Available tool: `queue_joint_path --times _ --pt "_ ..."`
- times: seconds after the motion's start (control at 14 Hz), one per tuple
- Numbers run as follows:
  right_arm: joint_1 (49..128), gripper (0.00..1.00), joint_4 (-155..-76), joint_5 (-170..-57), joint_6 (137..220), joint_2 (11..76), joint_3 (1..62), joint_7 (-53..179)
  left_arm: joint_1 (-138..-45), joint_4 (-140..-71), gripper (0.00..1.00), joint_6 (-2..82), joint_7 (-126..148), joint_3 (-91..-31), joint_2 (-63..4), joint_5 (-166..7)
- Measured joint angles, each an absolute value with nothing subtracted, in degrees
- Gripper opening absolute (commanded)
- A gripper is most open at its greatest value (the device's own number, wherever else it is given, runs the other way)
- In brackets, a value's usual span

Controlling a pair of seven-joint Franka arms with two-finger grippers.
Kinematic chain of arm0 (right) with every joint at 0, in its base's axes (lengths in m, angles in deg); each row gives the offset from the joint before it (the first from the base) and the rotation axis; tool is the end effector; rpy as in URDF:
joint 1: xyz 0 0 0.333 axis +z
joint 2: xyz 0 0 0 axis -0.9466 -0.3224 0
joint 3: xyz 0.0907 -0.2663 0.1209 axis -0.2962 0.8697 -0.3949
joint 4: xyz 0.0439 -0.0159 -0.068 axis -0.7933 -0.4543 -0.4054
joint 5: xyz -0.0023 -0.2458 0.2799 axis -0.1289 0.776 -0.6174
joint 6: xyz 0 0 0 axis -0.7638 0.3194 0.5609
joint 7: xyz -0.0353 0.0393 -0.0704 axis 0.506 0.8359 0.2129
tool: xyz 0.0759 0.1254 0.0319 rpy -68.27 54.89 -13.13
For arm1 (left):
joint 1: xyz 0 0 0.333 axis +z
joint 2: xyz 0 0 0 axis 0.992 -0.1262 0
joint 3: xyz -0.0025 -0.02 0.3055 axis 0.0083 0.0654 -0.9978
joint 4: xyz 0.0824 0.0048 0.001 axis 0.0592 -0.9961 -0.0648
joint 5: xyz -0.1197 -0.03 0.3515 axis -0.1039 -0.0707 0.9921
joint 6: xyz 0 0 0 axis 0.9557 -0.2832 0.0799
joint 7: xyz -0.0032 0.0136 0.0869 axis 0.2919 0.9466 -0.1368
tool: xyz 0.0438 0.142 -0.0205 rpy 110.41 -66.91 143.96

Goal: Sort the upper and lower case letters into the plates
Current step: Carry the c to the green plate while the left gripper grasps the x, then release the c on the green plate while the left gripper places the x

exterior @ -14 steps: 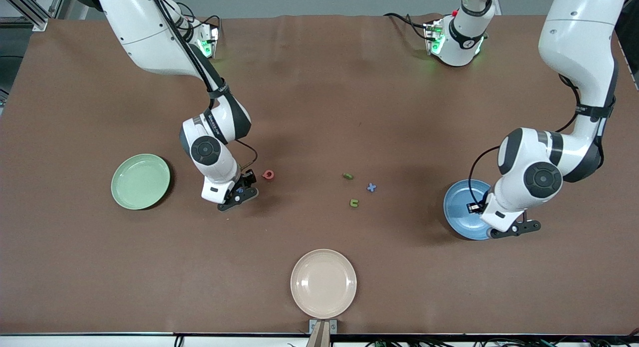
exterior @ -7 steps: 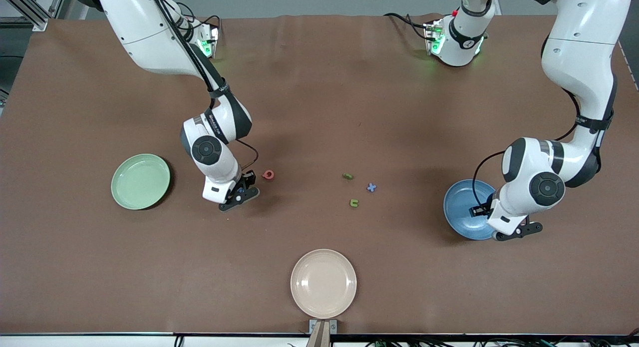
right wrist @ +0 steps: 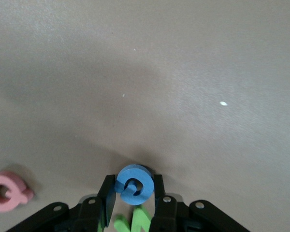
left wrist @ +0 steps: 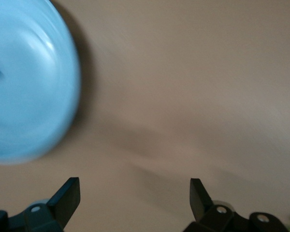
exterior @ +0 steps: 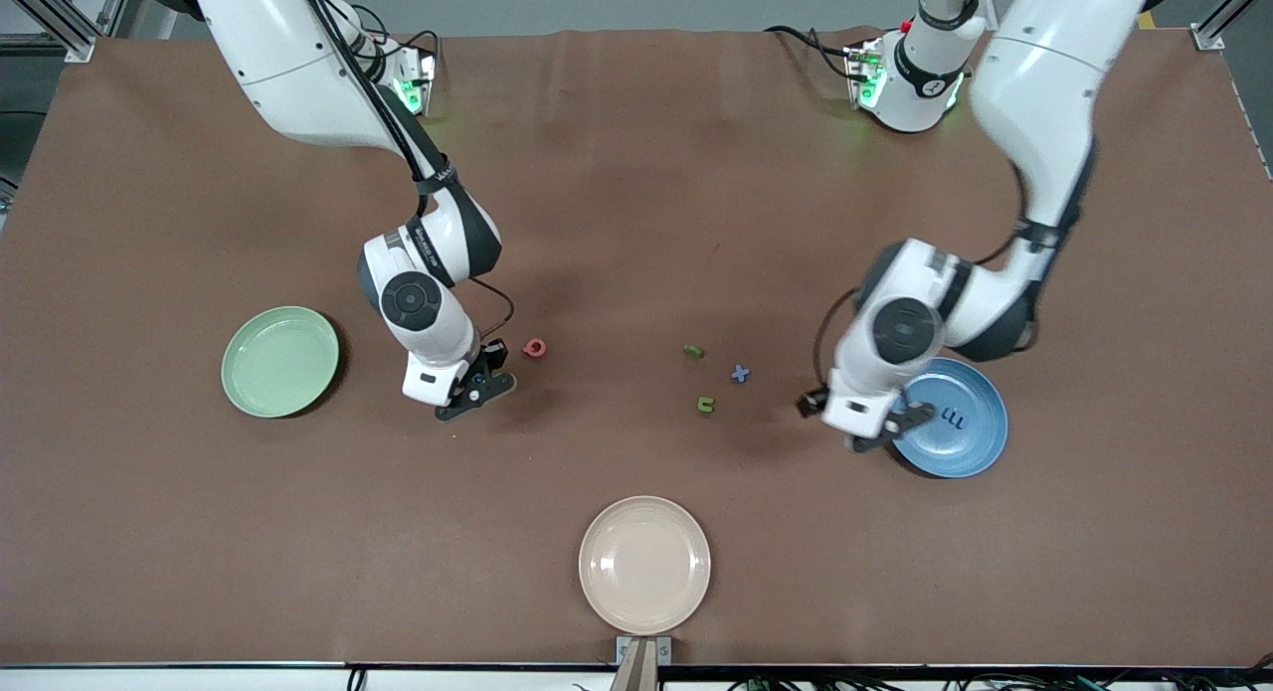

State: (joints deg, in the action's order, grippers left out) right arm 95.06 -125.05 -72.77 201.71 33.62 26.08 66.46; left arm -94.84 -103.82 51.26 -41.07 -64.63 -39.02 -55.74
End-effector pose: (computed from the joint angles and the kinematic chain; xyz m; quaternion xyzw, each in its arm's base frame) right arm 0.5573 0.2454 0.1586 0.9687 0.2464 -0.0192 0.0246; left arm 0.5826 -0.2660 0.1973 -0.9770 -0.2089 0.0106 0.0425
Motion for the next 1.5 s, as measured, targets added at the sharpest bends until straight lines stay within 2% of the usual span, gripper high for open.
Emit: queue_joint_path --times 0.21,0.36,0.64,0.86,1.0,1.29,1.5 --pt "92.6 0.18 -122.6 -72.8 190.7 39.4 26.7 62.8 -100.0 -103.3 0.96 51.5 -51.3 -64.7 -40.8 -55.7" --pt "87.7 0.18 -123.1 -72.8 186.0 43.9 27.0 56.3 -101.3 -103.2 0.91 52.3 -56.3 -64.7 -41.8 -55.7" --pt "75.4 0.19 -128.6 -72.8 185.7 47.8 27.3 44.3 -102.4 -103.1 0.80 56.3 -63.0 -64.7 -43.9 -55.7" --pt "70.1 0.19 -134.2 -72.8 190.0 48.6 27.3 41.3 -102.7 -103.1 0.66 58.7 -66.1 -64.7 -45.4 -55.7" --pt "68.1 0.19 -138.0 -72.8 192.8 49.3 27.3 41.1 -102.8 -103.1 0.54 59.1 -66.7 -64.7 -45.8 -55.7" --pt "64.1 0.20 -139.9 -72.8 193.7 50.5 27.3 39.5 -102.9 -102.7 0.03 59.4 -67.1 -64.7 -45.8 -55.7" --pt "62.9 0.20 -140.1 -72.8 194.7 50.6 27.3 39.0 -102.9 -102.6 0.00 59.4 -67.1 -64.7 -45.8 -55.7"
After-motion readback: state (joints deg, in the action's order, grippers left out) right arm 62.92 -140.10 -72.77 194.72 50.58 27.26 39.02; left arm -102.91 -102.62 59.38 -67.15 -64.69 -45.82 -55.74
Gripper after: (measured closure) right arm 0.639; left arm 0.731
